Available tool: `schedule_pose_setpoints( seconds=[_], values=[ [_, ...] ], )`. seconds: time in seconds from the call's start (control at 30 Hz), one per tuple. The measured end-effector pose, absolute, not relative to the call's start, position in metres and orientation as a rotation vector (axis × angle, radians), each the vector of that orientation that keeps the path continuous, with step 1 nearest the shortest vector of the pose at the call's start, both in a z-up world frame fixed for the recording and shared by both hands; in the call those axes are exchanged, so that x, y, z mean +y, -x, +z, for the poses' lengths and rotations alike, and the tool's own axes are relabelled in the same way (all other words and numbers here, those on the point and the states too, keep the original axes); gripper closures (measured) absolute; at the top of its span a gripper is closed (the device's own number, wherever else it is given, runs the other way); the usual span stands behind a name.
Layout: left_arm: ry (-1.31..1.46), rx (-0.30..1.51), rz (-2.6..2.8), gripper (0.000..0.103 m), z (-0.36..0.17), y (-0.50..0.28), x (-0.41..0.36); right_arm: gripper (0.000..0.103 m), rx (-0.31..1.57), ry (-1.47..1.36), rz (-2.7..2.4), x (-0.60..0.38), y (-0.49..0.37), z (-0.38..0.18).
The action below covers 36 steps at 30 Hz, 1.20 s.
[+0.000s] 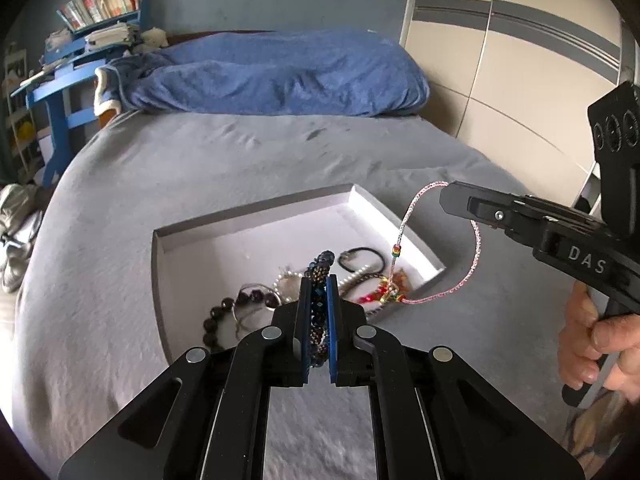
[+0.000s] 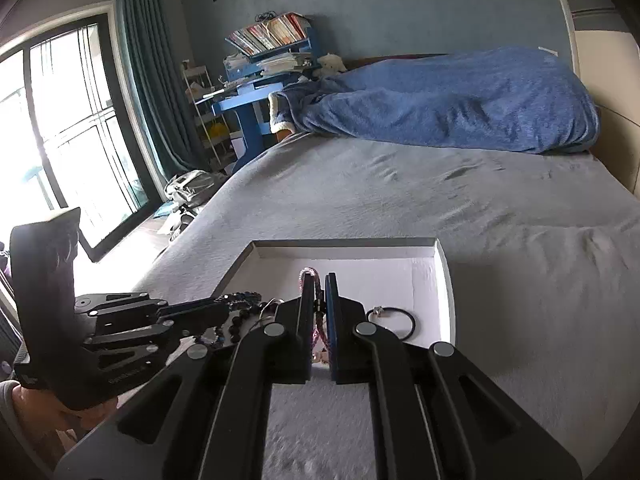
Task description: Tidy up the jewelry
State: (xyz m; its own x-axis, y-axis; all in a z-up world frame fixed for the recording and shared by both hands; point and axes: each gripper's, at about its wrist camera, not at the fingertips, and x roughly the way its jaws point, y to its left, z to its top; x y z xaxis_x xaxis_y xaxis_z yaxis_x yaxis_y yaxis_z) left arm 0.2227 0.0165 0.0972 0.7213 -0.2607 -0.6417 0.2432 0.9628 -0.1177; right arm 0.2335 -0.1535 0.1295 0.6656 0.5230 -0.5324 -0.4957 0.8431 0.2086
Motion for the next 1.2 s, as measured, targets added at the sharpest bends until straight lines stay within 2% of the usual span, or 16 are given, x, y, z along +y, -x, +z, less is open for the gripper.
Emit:
schedule_pose_setpoints(
  seconds=[0.53,0.83,0.9,0.93,0.97,1.03,1.1,1.17,1.2],
  values=[
    [0.118,0.816,-0.198,0.096,0.047,-0.307,0.052,0.097,0.766,-0.023,0.530,-0.133,-0.313,0.061],
    [0.104,0.877,-0.144,0.095,0.025,-0.312,0.062,0.097,0.845,-0.007,0.476,-0.143,-0.329,0.029],
    [0.107,0.871,-0.136,0.079,0.027,-0.310,0.062,0.097,0.852,0.007,0.481,-0.140,-0.328,0.028],
    [0.108,0.860,-0.130,0.062,0.029,-0.307,0.062,0.096,0.848,0.016,0.479,-0.140,-0.327,0.028],
    [0.102,0.849,-0.121,0.055,0.031,-0.304,0.062,0.093,0.847,0.031,0.475,-0.139,-0.326,0.028],
    [0.090,0.832,-0.127,0.053,0.036,-0.300,0.060,0.089,0.840,0.043,0.472,-0.140,-0.322,0.026],
    [0.081,0.814,-0.129,0.045,0.041,-0.294,0.058,0.084,0.834,0.053,0.464,-0.142,-0.319,0.027],
    [0.084,0.794,-0.134,0.043,0.046,-0.287,0.057,0.071,0.826,0.045,0.460,-0.146,-0.316,0.029],
    [0.086,0.786,-0.135,0.039,0.048,-0.284,0.056,0.068,0.818,0.039,0.457,-0.148,-0.314,0.031]
  ],
)
